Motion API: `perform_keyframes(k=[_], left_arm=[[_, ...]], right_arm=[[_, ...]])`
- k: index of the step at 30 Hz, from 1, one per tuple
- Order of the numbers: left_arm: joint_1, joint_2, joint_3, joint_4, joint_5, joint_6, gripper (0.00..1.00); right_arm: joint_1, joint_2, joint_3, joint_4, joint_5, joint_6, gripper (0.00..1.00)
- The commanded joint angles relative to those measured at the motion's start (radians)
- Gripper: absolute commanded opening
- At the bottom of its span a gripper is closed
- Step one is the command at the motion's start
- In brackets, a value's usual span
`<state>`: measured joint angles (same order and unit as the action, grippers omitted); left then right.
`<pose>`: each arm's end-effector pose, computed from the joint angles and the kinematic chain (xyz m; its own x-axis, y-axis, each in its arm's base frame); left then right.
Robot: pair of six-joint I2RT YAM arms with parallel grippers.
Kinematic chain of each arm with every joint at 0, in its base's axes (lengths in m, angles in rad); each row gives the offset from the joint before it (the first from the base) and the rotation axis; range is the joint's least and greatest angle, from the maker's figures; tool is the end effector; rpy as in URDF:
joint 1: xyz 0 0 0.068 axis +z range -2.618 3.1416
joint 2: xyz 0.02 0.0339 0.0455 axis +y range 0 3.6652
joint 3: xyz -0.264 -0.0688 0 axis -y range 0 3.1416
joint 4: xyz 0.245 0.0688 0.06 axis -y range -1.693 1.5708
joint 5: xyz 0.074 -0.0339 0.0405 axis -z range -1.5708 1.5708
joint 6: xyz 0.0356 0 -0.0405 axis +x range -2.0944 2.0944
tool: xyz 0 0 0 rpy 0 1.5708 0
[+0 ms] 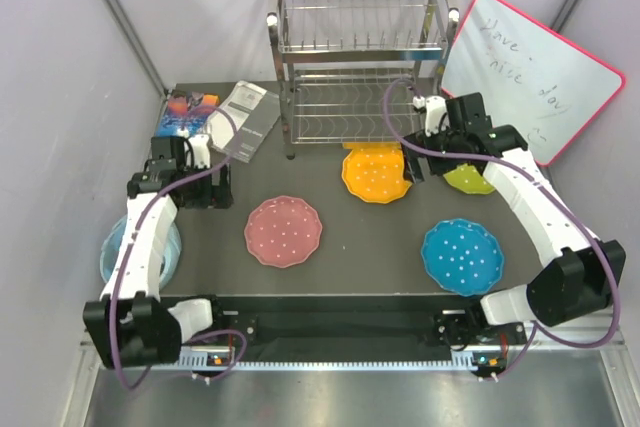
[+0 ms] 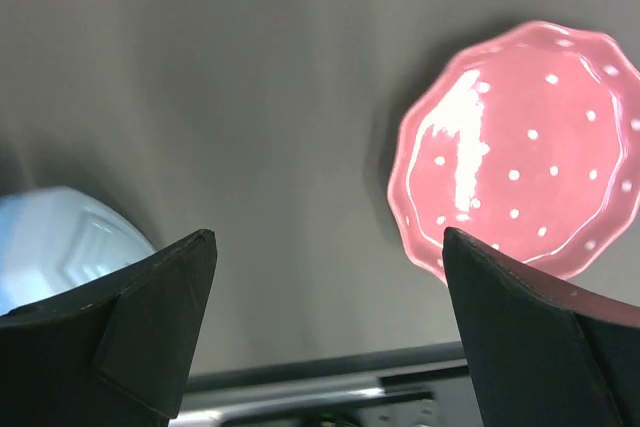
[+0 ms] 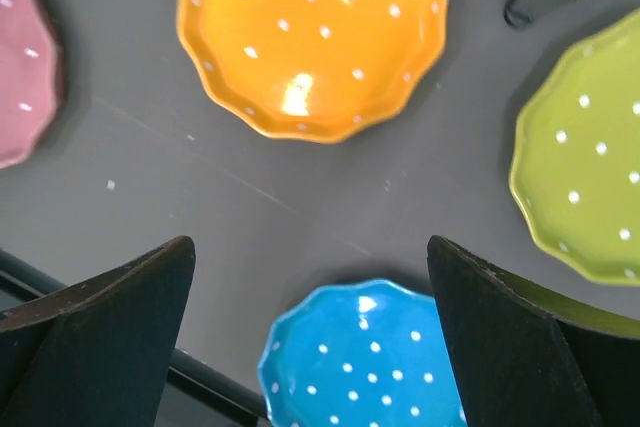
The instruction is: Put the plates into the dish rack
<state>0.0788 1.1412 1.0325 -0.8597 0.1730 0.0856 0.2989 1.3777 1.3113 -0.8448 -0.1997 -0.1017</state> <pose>0.2217 0.0114 0.2967 -0.8167 0.0200 -0.5767 0.0898 0.9916 -0.0929 0.2698 0.0905 0.3302 -0.7102 -0.3230 -0.6255 -0.4794 0.8726 0.0937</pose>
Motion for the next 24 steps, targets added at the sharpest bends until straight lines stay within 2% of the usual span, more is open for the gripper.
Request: perform_keyframes(k=[1,2,5,9,14,19,24], left_arm=[[0.078,0.116,0.020,-0.018,0.050,-0.167,0.99],[0.082,0.146,0.011,-0.009,0.052,-0.194,0.99],[0.085,0.157,-0.011,0.031,0.019,-0.259,0.99],[0.088,0.126,-0.072,0.128,0.026,-0.386,0.99],[0.087,0.103,-0.185,0.215,0.079,-0.490,0.98],[0.085,0.118,-0.267,0.229,0.144,-0.501,0.94],[0.052,0.196,-0.330,0.304,0.204,-0.572,0.87]], right_arm=[[0.002,-0.005,0.078,0.042,-0.110,0.084,1.00],[0.000,0.010,0.078,0.061,-0.115,0.126,1.00],[0.000,0.064,0.066,0.113,-0.266,0.172,1.00],[0.020,0.106,-0.048,0.223,-0.449,0.319,1.00],[0.081,0.141,-0.125,0.328,-0.501,0.378,1.00],[0.132,0.182,-0.201,0.424,-0.552,0.448,1.00],[0.183,0.234,-0.317,0.634,-0.526,0.557,1.00]])
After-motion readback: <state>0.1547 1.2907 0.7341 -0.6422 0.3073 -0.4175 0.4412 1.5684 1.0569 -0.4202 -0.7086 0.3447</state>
